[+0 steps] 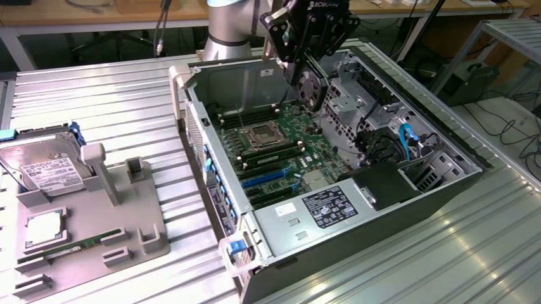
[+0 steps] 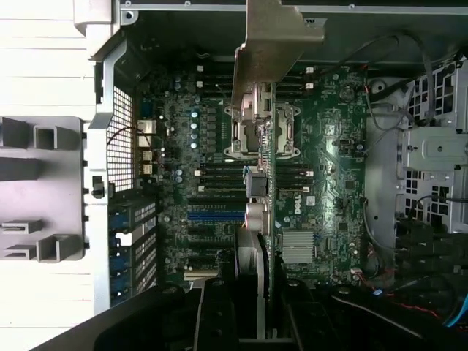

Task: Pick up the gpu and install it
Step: 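Pick up the gpu and move the gpu toward the slot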

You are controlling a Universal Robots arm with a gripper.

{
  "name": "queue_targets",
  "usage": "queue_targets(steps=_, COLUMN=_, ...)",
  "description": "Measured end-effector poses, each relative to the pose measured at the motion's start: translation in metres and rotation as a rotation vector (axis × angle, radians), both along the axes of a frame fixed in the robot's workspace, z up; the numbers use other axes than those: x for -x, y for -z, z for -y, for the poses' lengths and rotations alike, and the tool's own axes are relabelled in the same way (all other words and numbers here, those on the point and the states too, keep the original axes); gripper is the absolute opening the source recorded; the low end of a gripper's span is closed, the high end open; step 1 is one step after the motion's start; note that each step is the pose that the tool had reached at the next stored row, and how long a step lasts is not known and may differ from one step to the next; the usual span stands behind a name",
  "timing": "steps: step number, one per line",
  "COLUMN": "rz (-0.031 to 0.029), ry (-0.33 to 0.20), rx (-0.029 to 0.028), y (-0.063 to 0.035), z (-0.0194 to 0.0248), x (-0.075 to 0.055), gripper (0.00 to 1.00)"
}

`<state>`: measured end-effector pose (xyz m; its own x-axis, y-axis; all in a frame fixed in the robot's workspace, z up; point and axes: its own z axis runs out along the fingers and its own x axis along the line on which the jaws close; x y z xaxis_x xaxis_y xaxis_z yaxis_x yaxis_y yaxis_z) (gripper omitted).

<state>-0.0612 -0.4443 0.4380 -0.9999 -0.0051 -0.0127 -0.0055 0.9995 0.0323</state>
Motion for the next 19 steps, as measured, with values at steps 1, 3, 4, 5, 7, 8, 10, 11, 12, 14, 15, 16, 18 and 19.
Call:
queue_targets(steps=1, rz=0.0, ry=0.0, rx=0.0, y=0.0, z=0.0, x=-0.001, gripper=0.28)
queue_targets(steps=3, rz=0.0, ry=0.0, rx=0.0, y=0.0001, z=0.0, x=-0.004, gripper=0.28)
queue_targets(steps=4, rz=0.0, ry=0.0, rx=-0.0001, y=0.0002, z=0.0, x=-0.006, gripper=0.28)
queue_targets(steps=5, rz=0.0, ry=0.0, rx=0.0, y=0.0002, z=0.0, x=-0.007, gripper=0.28)
queue_targets(steps=7, rz=0.0, ry=0.0, rx=0.0, y=0.0003, z=0.0, x=-0.01, gripper=0.28)
queue_targets(steps=8, rz=0.0, ry=0.0, rx=0.0, y=0.0003, z=0.0, x=-0.011, gripper=0.28)
queue_targets(steps=10, rz=0.0, ry=0.0, rx=-0.0001, y=0.0005, z=0.0, x=-0.015, gripper=0.28)
queue_targets(steps=11, rz=0.0, ry=0.0, rx=0.0, y=0.0005, z=0.0, x=-0.017, gripper=0.28)
queue_targets(steps=12, rz=0.0, ry=0.0, rx=0.0, y=0.0006, z=0.0, x=-0.018, gripper=0.28)
queue_targets(steps=14, rz=0.0, ry=0.0, rx=-0.0001, y=0.0008, z=0.0, x=-0.021, gripper=0.28)
queue_targets(steps=15, rz=0.0, ry=0.0, rx=0.0, y=0.0008, z=0.0, x=-0.023, gripper=0.28)
queue_targets(steps=16, rz=0.0, ry=0.0, rx=0.0, y=0.0009, z=0.0, x=-0.024, gripper=0.28)
queue_targets(steps=18, rz=0.0, ry=0.0, rx=0.0, y=0.0011, z=0.0, x=-0.027, gripper=0.28)
queue_targets(steps=19, rz=0.0, ry=0.0, rx=0.0, y=0.0012, z=0.0, x=-0.029, gripper=0.28)
